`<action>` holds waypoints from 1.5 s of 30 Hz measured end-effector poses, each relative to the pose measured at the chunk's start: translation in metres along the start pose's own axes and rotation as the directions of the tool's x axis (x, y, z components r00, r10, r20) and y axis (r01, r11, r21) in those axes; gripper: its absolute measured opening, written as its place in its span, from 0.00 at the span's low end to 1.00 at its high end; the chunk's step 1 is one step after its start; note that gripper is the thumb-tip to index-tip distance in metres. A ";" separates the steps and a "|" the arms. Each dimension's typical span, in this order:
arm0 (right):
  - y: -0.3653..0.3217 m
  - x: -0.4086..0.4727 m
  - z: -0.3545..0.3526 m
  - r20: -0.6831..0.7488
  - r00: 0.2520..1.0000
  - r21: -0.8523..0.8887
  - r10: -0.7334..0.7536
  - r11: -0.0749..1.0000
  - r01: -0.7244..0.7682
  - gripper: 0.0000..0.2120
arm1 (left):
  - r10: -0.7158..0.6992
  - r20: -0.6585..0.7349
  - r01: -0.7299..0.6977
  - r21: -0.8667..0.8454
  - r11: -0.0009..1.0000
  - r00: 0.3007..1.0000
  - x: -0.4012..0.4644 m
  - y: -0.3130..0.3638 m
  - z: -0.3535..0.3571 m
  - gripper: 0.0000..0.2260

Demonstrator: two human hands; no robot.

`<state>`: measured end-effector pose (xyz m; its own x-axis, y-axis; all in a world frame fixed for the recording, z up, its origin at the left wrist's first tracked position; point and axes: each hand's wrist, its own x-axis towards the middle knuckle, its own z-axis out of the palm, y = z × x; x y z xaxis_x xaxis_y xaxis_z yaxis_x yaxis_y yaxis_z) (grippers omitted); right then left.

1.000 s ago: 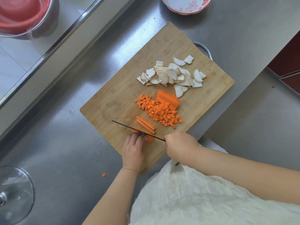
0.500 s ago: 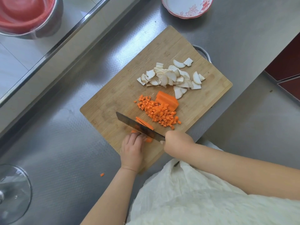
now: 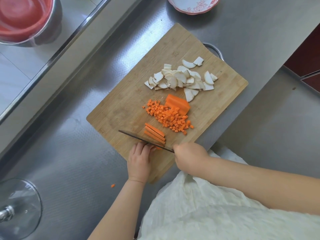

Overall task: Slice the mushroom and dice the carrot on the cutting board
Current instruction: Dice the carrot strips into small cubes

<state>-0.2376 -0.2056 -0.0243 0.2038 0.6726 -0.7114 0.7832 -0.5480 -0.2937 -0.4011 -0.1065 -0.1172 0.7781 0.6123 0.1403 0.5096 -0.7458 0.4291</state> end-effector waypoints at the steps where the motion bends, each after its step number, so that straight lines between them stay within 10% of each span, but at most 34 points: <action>1: 0.000 -0.001 0.001 -0.003 1.000 0.007 0.002 1.000 -0.002 0.07 | 0.003 0.002 -0.003 0.000 1.000 1.000 0.000 0.000 0.000 0.09; 45: -0.018 -0.003 -0.018 0.133 0.978 0.060 0.159 0.984 -0.168 0.11 | 0.021 -0.042 -0.024 -0.062 0.998 0.999 -0.002 -0.007 0.006 0.08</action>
<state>-0.2420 -0.1892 -0.0054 0.2460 0.5046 -0.8276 0.7010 -0.6822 -0.2077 -0.4041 -0.1044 -0.1254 0.7727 0.6068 0.1863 0.4673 -0.7424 0.4802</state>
